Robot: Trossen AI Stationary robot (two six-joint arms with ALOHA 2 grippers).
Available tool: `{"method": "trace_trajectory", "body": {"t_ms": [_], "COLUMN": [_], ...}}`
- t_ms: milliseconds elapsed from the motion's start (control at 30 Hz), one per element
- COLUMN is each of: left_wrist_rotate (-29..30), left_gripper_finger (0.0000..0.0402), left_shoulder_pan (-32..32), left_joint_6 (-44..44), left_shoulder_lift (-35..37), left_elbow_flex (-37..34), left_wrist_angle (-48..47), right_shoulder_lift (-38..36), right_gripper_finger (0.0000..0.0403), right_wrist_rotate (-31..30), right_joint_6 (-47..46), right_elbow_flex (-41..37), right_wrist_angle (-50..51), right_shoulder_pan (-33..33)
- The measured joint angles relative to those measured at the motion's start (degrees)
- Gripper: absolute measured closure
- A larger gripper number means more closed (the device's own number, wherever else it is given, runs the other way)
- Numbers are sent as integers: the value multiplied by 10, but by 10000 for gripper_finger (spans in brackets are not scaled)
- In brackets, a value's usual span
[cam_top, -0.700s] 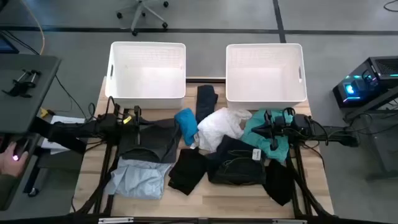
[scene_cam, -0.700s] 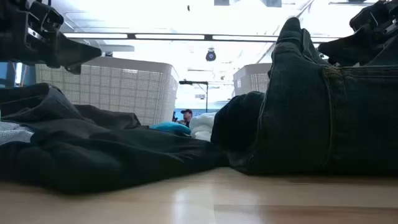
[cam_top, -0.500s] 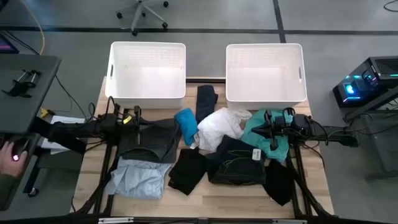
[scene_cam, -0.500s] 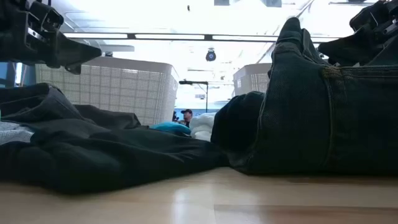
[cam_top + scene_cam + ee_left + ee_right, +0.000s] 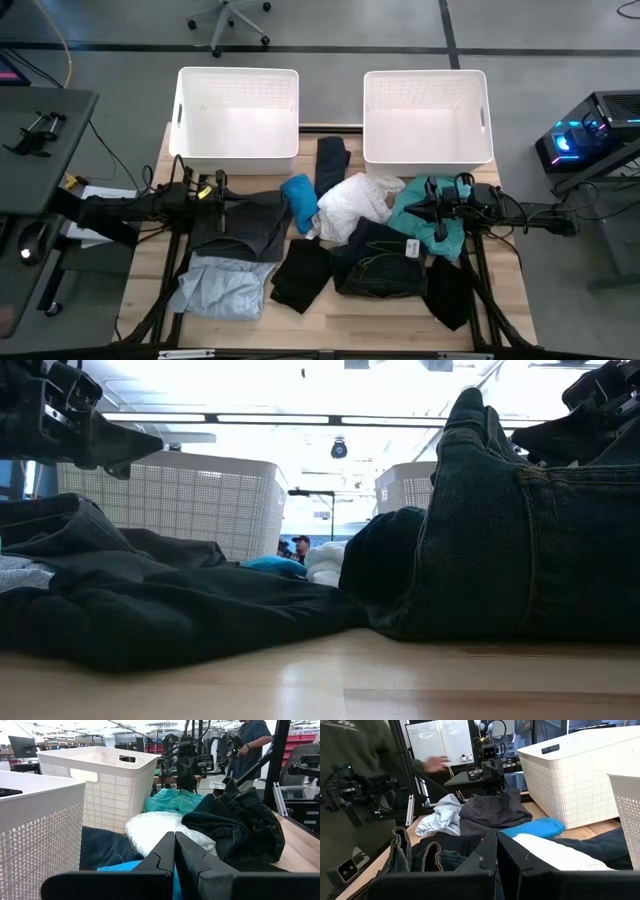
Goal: Sort clothes
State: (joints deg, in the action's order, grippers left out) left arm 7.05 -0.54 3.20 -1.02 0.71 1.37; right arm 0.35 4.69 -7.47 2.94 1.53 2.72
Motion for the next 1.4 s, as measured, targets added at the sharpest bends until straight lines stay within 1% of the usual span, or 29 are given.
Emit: {"method": "trace_trajectory", "body": {"t_ms": [667, 800, 833, 900, 967, 1033, 1133, 1233, 1267, 1333, 1400], "left_wrist_rotate": [0, 0, 0, 0, 0, 0, 0, 0, 0, 0, 0], "left_gripper_finger": [401, 401, 401, 401, 401, 401, 401, 401, 401, 401, 401], "left_shoulder_pan": [0, 0, 0, 0, 0, 0, 0, 0, 0, 0, 0], "left_joint_6": [0, 0, 0, 0, 0, 0, 0, 0, 0, 0, 0], "left_shoulder_lift": [0, 0, 0, 0, 0, 0, 0, 0, 0, 0, 0], "left_elbow_flex": [0, 0, 0, 0, 0, 0, 0, 0, 0, 0, 0], "left_wrist_angle": [0, 0, 0, 0, 0, 0, 0, 0, 0, 0, 0], "right_shoulder_lift": [0, 0, 0, 0, 0, 1, 11, 39, 52, 82, 121], "right_gripper_finger": [402, 402, 402, 402, 402, 402, 402, 402, 402, 402, 402], "right_wrist_rotate": [-1, -41, -50, -54, -66, -76, -66, -74, -76, -79, -82], "right_joint_6": [0, -1, -14, -106, -217, -277, -285, -251, -232, -202, -185], "right_elbow_flex": [0, 0, 0, 0, 0, 0, 0, 0, 4, 29, 67], "right_wrist_angle": [0, -1, -6, -46, -114, -189, -325, -470, -505, -518, -493], "right_shoulder_pan": [0, 0, 0, 0, 0, -1, -7, -18, -22, -29, -34]}}
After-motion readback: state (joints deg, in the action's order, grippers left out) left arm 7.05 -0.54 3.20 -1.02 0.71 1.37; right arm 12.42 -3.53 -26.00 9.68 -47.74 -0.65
